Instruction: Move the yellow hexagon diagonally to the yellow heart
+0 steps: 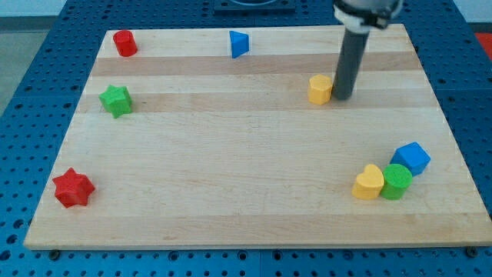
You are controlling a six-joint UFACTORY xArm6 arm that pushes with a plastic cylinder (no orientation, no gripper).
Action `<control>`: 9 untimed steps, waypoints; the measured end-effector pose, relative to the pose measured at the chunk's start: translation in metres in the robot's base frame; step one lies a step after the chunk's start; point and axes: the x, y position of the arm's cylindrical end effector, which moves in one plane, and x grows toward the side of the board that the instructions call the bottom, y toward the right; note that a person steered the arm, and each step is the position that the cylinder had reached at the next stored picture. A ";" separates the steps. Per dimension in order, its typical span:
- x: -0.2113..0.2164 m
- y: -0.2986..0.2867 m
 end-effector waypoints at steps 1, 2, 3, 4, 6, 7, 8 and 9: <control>0.026 0.003; -0.019 0.035; -0.071 0.036; -0.085 -0.008; 0.012 -0.024; 0.046 -0.024; 0.017 -0.024; -0.036 -0.026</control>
